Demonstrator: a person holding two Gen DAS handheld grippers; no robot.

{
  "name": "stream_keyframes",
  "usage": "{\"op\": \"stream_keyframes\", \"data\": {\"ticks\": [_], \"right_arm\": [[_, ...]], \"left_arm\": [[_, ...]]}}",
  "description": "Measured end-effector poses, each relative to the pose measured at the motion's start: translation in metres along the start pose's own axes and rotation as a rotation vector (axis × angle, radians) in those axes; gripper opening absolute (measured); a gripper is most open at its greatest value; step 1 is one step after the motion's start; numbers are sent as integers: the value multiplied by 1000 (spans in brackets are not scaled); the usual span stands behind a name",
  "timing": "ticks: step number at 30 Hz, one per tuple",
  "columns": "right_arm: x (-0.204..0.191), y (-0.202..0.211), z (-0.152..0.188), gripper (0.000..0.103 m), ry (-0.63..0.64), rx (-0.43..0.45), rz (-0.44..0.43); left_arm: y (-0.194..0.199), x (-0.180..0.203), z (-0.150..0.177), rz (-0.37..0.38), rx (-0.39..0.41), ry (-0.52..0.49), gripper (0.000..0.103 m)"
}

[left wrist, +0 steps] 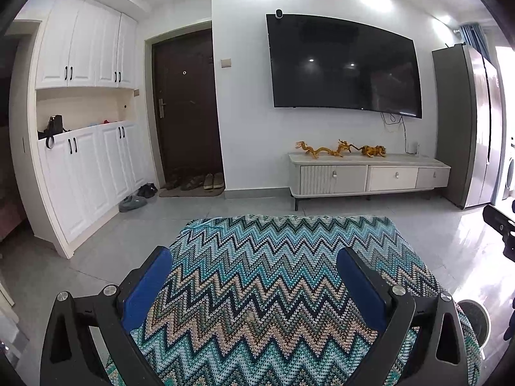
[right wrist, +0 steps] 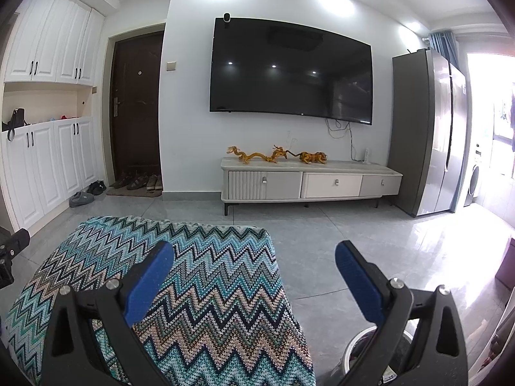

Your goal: Collect trash

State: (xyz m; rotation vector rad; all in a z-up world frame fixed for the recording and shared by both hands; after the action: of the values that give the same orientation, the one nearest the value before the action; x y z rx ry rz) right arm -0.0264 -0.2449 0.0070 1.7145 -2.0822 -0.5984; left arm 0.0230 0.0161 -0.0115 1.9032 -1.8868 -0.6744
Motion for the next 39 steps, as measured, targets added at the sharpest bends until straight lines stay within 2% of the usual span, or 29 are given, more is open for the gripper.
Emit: {"op": "stream_keyframes", "data": {"ticks": [8,11,15,19,25,30,33,39], "right_arm": [[4,-24,9,101,-3,-49,-54],[0,-42,17,101,17,-97,-93],[-12,-78,35,101,47,-204,-153],[-31,-119,57,101,83,-325,-217],[-66,-171,83,101,220,-491,-328],[-98,-188,92,101,332,-532,-405],[-111,-200,101,101,393,-575,-405],[-115,-202,104,103,410,-566,-396]], "left_arm": [[-24,6,7,1,-45,3,103],[-40,3,13,-30,-75,15,103],[-73,-6,24,-50,-157,50,103],[-105,-15,39,-105,-223,70,103],[-151,-35,58,-153,-340,107,103],[-173,-45,63,-200,-375,130,103],[-184,-46,70,-200,-404,136,103],[-192,-44,74,-181,-408,136,103]]}}
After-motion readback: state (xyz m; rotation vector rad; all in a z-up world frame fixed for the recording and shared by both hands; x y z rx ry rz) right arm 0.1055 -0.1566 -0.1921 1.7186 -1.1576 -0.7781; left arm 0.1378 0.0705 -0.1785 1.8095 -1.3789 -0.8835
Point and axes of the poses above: each gripper's, at about its wrist camera, not at the fingertips, and y roughly against the way its jaws point, x to its right, z to its underside, the point moved 2 cm from there along -y, roughly the way its jaws point, and after that the axes turned 13 degrees about -x, right-handed, at the moved point
